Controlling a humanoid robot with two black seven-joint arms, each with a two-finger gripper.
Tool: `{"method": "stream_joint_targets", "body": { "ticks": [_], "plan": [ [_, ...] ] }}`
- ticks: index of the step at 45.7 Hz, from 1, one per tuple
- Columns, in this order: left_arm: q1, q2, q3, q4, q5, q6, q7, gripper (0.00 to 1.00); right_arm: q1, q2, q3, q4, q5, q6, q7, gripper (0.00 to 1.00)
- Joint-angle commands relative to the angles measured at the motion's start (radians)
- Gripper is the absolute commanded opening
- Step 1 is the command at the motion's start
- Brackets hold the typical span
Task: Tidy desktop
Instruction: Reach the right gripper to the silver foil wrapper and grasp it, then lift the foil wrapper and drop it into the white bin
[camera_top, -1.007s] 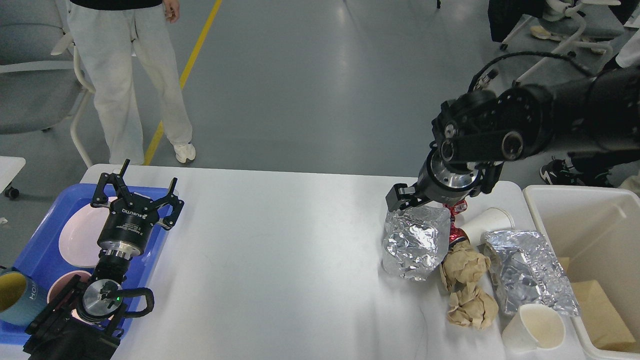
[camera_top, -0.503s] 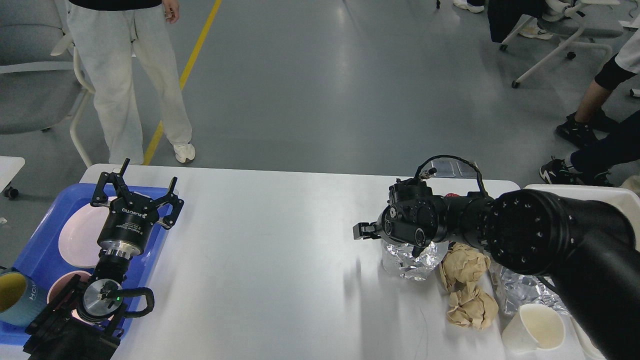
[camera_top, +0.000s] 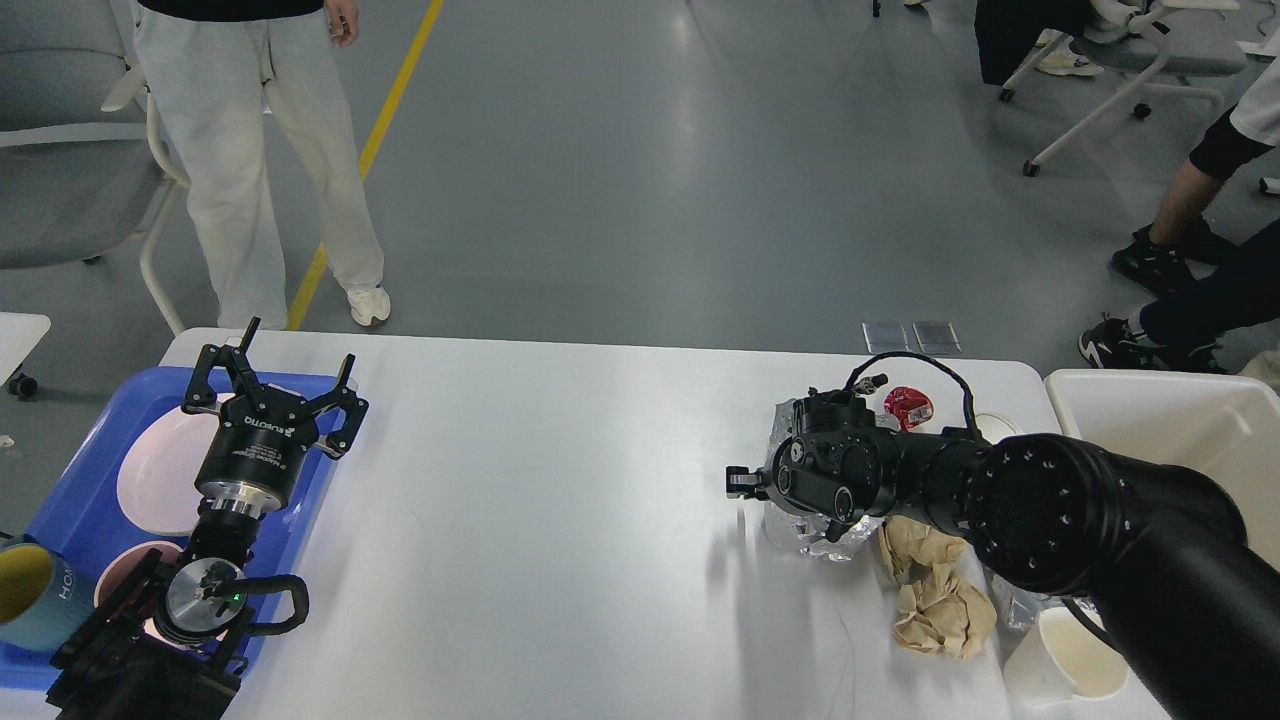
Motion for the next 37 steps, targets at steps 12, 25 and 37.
{"method": "stream_joint_targets", "body": {
  "ticks": [12,25,37],
  "plan": [
    [0.000,0.000,0.001,0.000,0.000,0.000,0.000,0.97,-0.011,0.000,0.008,0.007,0.011,-0.082,-0.017,0.00],
    [0.000,0.000,0.001,0.000,0.000,0.000,0.000,0.97,-0.010,0.002,0.022,0.023,0.012,-0.086,-0.017,0.00],
    [0.000,0.000,-0.001,0.000,0.000,0.000,0.002,0.97,0.058,0.005,0.036,0.097,0.017,-0.087,-0.016,0.00]
  ]
}}
